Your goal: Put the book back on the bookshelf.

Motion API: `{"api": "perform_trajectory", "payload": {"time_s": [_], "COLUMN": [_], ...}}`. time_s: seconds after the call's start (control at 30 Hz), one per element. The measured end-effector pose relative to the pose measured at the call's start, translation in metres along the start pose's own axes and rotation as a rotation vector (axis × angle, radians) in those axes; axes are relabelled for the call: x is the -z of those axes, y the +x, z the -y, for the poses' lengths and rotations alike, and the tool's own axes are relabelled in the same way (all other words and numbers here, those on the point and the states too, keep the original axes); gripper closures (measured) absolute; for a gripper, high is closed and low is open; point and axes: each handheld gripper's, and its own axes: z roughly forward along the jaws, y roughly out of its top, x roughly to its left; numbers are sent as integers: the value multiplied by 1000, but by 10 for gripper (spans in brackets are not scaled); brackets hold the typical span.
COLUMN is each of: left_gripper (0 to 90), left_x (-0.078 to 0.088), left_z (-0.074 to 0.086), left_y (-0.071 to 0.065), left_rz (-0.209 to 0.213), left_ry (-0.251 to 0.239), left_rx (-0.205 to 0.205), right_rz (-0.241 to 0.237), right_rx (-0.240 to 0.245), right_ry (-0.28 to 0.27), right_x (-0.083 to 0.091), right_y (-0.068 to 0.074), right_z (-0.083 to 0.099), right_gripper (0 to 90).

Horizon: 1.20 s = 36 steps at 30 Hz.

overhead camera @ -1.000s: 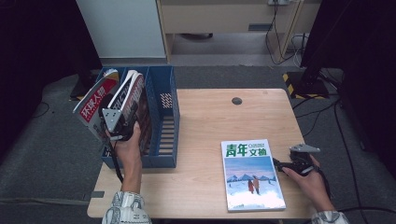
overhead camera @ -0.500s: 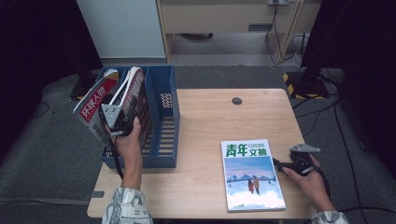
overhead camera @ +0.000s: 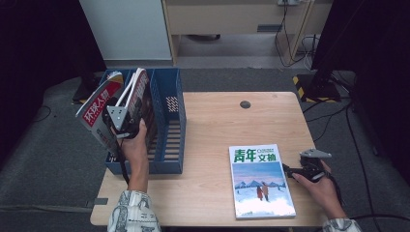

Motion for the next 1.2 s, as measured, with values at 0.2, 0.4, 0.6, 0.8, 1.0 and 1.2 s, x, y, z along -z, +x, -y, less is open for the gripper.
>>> {"api": "perform_trajectory", "payload": {"time_s": [0.2,0.4,0.6,0.8,1.0,1.2], "left_gripper": [838,837,834,794,719,680], "left_x": [-2,-8,-9,-9,-5,9], "left_z": [3,16,20,19,21,17], "left_y": [2,1,0,3,3,2], "left_rz": [2,23,25,21,10,-3], "left_ry": [2,32,31,27,23,15], "left_rx": [13,40,42,62,55,32], "right_rz": [0,0,0,1,2,2], "right_rx": [0,0,1,3,2,3], "right_ry": [0,0,0,-1,-1,-1], "right_x": [0,0,0,0,0,0], "right_y": [0,0,0,0,0,0], "right_z": [0,0,0,0,0,0], "right_gripper": [127,127,127,128,128,127]}}
